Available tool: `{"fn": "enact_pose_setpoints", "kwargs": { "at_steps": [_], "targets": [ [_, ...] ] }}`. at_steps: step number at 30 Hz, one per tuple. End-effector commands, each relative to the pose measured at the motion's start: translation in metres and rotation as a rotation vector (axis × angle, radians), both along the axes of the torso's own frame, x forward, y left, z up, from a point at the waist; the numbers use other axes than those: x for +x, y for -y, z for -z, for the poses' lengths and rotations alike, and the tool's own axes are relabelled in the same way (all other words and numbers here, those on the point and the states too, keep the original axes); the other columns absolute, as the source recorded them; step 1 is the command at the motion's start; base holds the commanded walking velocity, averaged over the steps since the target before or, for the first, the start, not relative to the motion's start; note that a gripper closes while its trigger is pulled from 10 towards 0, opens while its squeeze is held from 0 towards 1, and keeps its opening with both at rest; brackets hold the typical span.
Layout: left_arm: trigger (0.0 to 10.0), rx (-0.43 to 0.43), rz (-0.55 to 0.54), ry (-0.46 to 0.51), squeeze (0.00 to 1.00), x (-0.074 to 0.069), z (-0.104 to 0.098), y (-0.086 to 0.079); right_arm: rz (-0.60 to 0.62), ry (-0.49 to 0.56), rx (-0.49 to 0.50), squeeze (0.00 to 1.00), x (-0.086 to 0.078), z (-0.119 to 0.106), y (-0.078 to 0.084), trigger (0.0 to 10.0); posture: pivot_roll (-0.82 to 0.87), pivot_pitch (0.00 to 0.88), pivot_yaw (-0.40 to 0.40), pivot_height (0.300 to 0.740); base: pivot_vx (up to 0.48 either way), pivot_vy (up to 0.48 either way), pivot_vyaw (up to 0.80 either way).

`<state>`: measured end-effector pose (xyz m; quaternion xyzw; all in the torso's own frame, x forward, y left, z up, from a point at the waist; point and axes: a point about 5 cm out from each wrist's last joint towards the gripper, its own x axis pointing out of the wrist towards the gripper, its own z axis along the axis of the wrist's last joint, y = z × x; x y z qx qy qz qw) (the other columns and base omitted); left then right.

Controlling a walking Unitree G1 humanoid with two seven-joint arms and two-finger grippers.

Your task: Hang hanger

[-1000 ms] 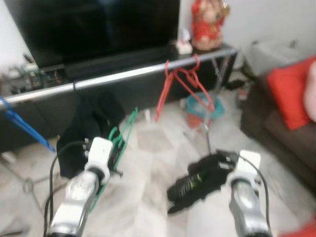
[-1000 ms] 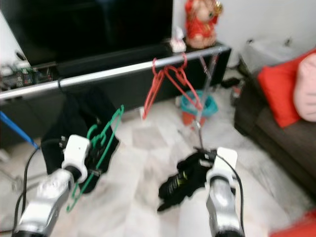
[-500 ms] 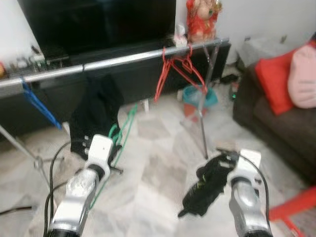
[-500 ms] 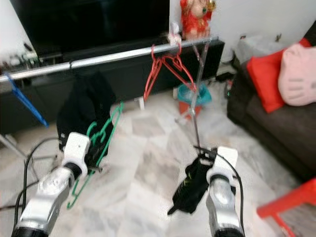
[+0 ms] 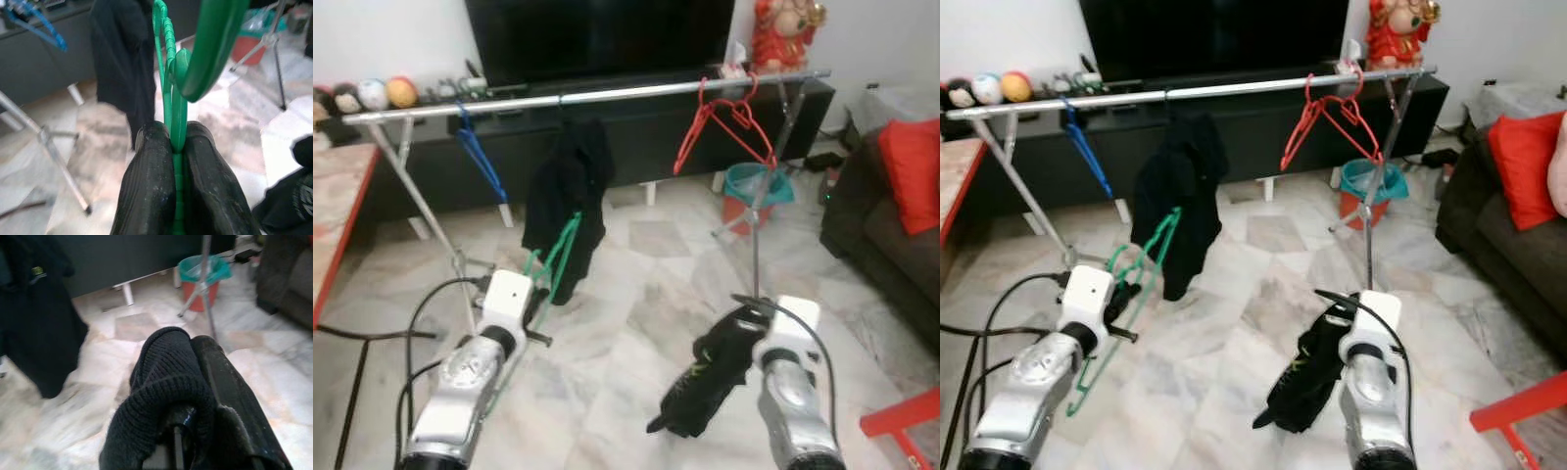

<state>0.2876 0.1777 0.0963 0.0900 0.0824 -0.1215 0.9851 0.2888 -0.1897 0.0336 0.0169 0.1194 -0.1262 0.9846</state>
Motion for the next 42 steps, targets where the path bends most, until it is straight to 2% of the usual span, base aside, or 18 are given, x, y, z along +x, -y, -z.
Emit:
{"fn": "enact_pose_setpoints", "kwargs": {
  "at_steps": [1, 42],
  "targets": [
    [10.0, -0.006, 0.014, 0.013, 0.00, 0.0012, -0.0035, 0.0045, 0.016, 0.022, -0.010, 0.00, 0.0016, -0.0058, 0.0060, 10.0, -0.17, 0.000, 0.026, 0.740, -0.277, 0.000, 0.00],
    [10.0, -0.012, 0.017, 0.008, 0.00, 0.0002, -0.0033, 0.0065, -0.003, 0.015, -0.001, 0.00, 0.0041, -0.0080, 0.0038, 10.0, -0.17, 0.000, 0.023, 0.740, -0.264, 0.000, 0.00]
  ]
}}
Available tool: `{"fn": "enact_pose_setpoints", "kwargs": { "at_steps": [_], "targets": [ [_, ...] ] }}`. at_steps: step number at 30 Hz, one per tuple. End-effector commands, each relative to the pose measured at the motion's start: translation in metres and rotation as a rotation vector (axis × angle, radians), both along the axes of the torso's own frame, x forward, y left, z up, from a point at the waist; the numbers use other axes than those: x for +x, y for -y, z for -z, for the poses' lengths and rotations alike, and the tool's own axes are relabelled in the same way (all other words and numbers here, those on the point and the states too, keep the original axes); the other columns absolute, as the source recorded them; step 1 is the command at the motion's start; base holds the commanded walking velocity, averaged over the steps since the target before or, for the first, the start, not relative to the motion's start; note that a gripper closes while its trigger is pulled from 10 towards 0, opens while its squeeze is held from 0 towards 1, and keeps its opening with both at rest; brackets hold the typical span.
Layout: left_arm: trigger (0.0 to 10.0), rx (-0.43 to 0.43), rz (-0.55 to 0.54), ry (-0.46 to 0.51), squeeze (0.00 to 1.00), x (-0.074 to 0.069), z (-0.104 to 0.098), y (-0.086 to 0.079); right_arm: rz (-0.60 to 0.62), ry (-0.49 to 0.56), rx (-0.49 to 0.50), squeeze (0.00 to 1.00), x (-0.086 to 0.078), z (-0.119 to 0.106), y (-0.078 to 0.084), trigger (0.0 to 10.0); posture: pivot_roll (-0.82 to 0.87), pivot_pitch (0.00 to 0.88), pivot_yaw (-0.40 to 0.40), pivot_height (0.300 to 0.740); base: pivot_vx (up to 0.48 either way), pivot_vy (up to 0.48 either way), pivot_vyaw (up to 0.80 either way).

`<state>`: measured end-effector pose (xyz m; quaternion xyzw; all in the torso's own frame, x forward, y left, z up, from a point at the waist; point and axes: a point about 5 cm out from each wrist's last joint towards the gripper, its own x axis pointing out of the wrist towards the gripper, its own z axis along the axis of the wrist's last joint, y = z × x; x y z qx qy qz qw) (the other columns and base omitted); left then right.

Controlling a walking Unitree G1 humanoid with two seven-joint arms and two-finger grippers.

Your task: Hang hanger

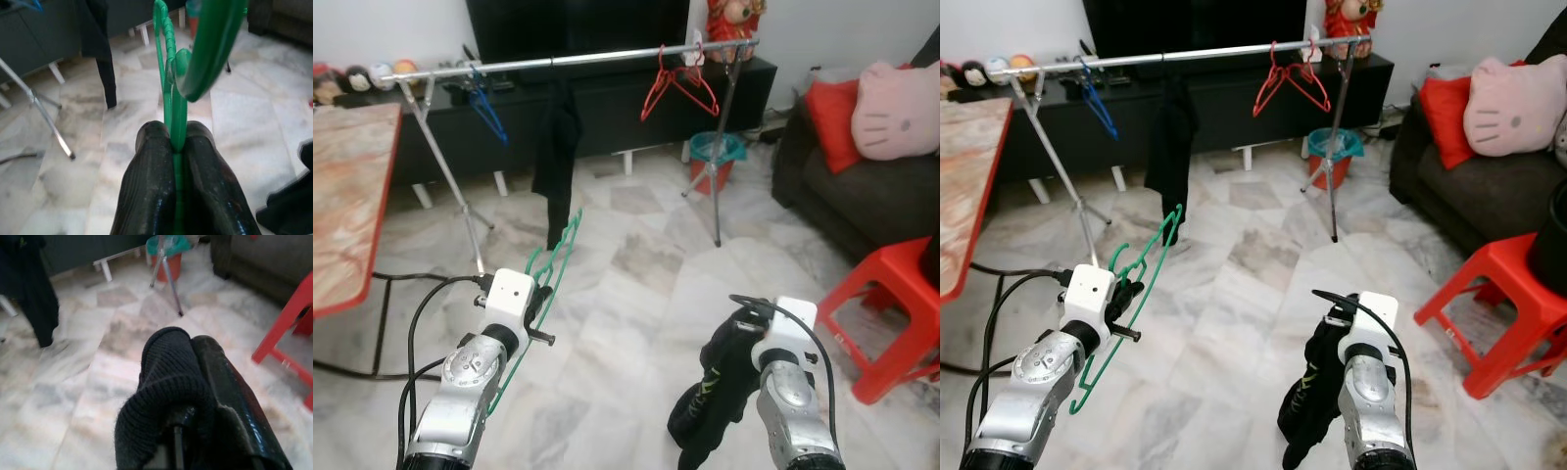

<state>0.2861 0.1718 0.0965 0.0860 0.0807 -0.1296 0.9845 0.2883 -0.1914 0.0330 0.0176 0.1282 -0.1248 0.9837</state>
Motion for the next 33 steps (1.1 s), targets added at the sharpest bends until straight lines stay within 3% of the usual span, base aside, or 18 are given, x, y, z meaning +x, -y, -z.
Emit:
{"fn": "enact_pose_setpoints", "kwargs": {
  "at_steps": [1, 8, 13, 17, 19, 20, 21, 24, 26, 30, 33],
  "targets": [
    [10.0, -0.003, 0.001, 0.002, 0.00, 0.002, -0.003, 0.001, -0.004, 0.032, -0.005, 0.00, 0.005, -0.009, 0.002, 10.0, -0.17, 0.000, 0.023, 0.740, 0.000, 0.000, 0.00],
    [10.0, 0.005, 0.005, 0.001, 0.00, 0.003, -0.003, 0.000, -0.037, 0.049, -0.013, 0.00, 0.013, -0.017, 0.000, 10.0, -0.16, 0.000, 0.021, 0.740, 0.000, 0.000, 0.00],
    [10.0, 0.010, 0.073, -0.022, 0.00, 0.004, -0.004, 0.001, -0.058, 0.065, -0.025, 0.00, 0.021, -0.025, 0.001, 10.0, -0.16, 0.000, 0.020, 0.740, 0.000, 0.000, 0.00],
    [10.0, 0.043, 0.203, -0.080, 0.00, 0.006, -0.004, 0.000, -0.084, 0.115, -0.037, 0.00, 0.035, -0.042, 0.004, 10.0, -0.16, 0.000, 0.020, 0.740, 0.000, 0.000, 0.00],
    [10.0, 0.093, 0.328, -0.139, 0.00, 0.002, -0.002, 0.000, -0.118, 0.143, -0.061, 0.00, 0.043, -0.053, 0.006, 10.0, -0.16, 0.000, 0.020, 0.740, 0.000, 0.000, 0.00],
    [10.0, 0.093, 0.328, -0.139, 0.00, 0.002, -0.002, 0.000, -0.118, 0.143, -0.061, 0.00, 0.043, -0.053, 0.006, 10.0, -0.16, 0.000, 0.020, 0.740, 0.000, 0.000, 0.00],
    [10.0, 0.133, 0.394, -0.169, 0.00, 0.001, 0.000, -0.002, -0.171, 0.142, -0.136, 0.00, 0.050, -0.060, 0.006, 10.0, -0.16, 0.000, 0.019, 0.740, 0.000, 0.000, 0.00],
    [10.0, 0.166, 0.471, -0.215, 0.00, 0.001, -0.001, -0.007, -0.263, 0.076, -0.295, 0.00, 0.057, -0.061, 0.004, 10.0, -0.16, 0.000, 0.020, 0.740, 0.000, 0.000, 0.00],
    [10.0, 0.168, 0.490, -0.227, 0.00, 0.003, -0.003, -0.009, -0.279, 0.062, -0.340, 0.00, 0.060, -0.063, 0.004, 10.0, -0.16, 0.000, 0.017, 0.740, 0.000, 0.000, 0.00],
    [10.0, 0.162, 0.573, -0.251, 0.00, 0.006, -0.010, -0.009, -0.247, -0.068, -0.323, 0.00, 0.065, -0.055, 0.007, 10.0, -0.16, 0.000, 0.016, 0.740, 0.000, 0.000, 0.00],
    [10.0, 0.127, 0.666, -0.290, 0.00, 0.003, -0.013, -0.005, -0.271, -0.093, -0.277, 0.00, 0.067, -0.052, 0.001, 10.0, -0.16, 0.000, 0.017, 0.740, 0.000, 0.000, 0.00]
  ]
}}
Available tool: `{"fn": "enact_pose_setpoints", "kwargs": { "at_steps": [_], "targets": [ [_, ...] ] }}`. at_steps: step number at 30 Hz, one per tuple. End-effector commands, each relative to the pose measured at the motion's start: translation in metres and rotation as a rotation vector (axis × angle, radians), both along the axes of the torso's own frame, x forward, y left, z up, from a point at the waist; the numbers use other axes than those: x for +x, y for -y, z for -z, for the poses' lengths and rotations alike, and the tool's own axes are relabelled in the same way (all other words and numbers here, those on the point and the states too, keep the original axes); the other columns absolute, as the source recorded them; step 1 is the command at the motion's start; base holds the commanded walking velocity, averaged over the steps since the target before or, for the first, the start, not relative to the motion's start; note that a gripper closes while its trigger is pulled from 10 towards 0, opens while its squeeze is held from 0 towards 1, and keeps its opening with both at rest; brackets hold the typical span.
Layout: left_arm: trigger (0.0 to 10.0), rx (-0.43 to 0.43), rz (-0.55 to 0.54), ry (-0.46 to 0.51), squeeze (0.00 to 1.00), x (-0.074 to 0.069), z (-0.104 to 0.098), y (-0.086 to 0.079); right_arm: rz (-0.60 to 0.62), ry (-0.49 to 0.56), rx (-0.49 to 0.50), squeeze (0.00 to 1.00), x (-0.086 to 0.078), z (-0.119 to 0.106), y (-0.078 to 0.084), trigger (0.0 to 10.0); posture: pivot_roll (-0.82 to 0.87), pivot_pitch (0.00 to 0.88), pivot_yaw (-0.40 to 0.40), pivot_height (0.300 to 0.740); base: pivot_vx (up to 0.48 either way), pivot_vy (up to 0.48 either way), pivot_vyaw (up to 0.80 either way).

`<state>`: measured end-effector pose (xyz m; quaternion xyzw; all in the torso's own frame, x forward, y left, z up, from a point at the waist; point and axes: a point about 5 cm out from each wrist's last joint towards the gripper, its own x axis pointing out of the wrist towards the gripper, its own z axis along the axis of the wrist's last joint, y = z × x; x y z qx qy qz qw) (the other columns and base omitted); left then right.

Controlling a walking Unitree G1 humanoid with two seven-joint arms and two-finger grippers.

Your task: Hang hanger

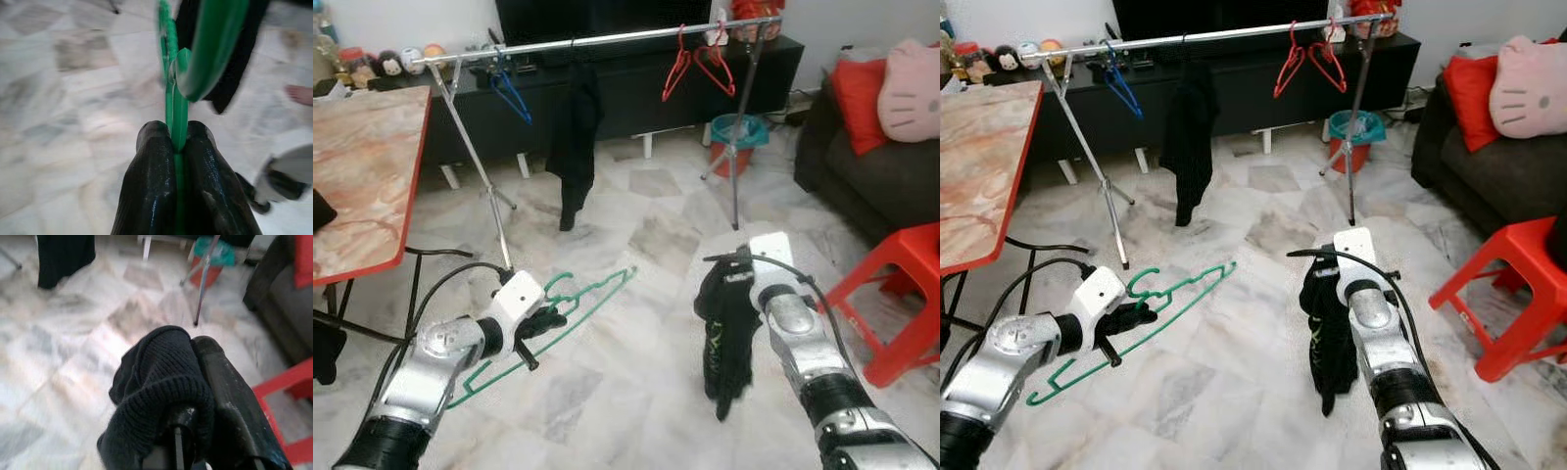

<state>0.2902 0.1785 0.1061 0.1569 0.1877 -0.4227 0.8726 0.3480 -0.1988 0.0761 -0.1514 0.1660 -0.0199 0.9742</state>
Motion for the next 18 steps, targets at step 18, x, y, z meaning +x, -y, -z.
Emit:
{"fn": "enact_pose_setpoints", "kwargs": {
  "at_steps": [18],
  "targets": [
    [10.0, -0.068, 0.307, -0.119, 0.00, 0.000, -0.016, 0.031, -0.097, 0.033, 0.003, 0.00, 0.032, -0.036, -0.025, 10.0, -0.16, 0.000, 0.017, 0.740, 0.000, 0.000, 0.00]
  ]
}}
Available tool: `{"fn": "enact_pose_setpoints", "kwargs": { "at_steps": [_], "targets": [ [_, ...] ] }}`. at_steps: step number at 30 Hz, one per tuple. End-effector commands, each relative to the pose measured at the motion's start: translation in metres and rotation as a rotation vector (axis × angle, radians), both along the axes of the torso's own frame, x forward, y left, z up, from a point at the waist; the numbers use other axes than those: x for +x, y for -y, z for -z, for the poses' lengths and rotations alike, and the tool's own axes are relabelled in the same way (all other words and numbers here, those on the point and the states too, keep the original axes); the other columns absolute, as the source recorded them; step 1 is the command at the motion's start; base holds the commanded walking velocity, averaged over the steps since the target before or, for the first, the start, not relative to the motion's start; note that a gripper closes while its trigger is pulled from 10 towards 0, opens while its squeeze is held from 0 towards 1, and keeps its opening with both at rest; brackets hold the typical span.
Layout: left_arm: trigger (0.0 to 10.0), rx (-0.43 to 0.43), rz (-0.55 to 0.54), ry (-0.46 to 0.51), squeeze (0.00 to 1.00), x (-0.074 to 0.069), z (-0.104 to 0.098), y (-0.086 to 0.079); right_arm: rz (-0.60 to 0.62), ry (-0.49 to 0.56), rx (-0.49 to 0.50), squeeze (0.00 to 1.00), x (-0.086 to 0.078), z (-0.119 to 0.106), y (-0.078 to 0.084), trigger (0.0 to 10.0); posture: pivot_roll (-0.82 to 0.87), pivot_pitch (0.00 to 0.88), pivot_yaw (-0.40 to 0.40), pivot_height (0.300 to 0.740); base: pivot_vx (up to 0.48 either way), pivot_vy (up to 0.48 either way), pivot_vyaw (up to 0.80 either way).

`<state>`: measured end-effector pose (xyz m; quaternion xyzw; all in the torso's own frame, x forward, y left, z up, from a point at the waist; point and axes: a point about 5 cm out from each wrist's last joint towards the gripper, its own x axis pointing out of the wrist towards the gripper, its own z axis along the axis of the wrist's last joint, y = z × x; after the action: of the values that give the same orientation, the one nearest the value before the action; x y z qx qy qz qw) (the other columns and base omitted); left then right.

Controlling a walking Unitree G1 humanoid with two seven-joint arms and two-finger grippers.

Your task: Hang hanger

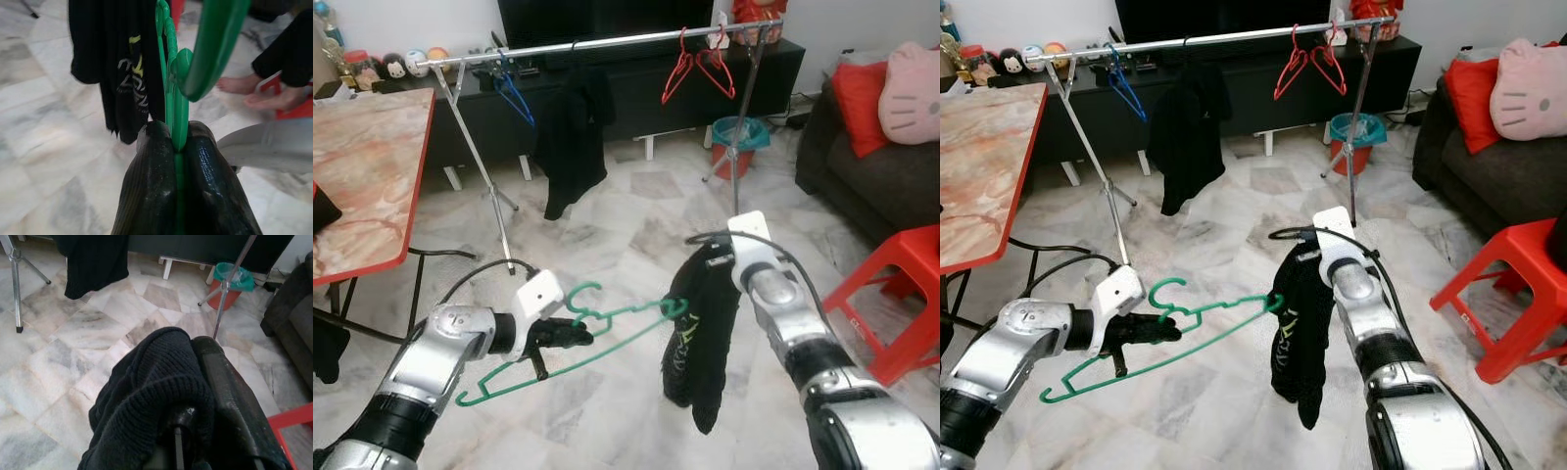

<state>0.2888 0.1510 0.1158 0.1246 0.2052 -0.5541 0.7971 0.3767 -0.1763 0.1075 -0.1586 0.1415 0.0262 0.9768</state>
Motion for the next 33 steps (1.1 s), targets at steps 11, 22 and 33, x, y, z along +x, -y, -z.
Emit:
{"fn": "enact_pose_setpoints", "kwargs": {
  "at_steps": [11, 22, 33],
  "targets": [
    [10.0, -0.087, 0.132, -0.027, 0.00, 0.001, -0.018, 0.022, -0.018, 0.006, 0.024, 0.00, 0.012, -0.016, -0.016, 10.0, -0.15, 0.000, 0.018, 0.740, 0.000, 0.000, 0.00],
    [10.0, -0.108, 0.037, 0.012, 0.00, 0.012, -0.016, 0.036, -0.053, 0.008, 0.091, 0.00, 0.019, -0.030, -0.032, 10.0, -0.16, 0.000, 0.021, 0.740, 0.000, 0.000, 0.00],
    [10.0, -0.092, -0.098, 0.069, 0.00, 0.026, -0.014, 0.040, -0.106, -0.025, 0.120, 0.00, 0.016, -0.025, -0.042, 10.0, -0.15, 0.000, 0.019, 0.740, 0.000, 0.000, 0.00]
  ]
}}
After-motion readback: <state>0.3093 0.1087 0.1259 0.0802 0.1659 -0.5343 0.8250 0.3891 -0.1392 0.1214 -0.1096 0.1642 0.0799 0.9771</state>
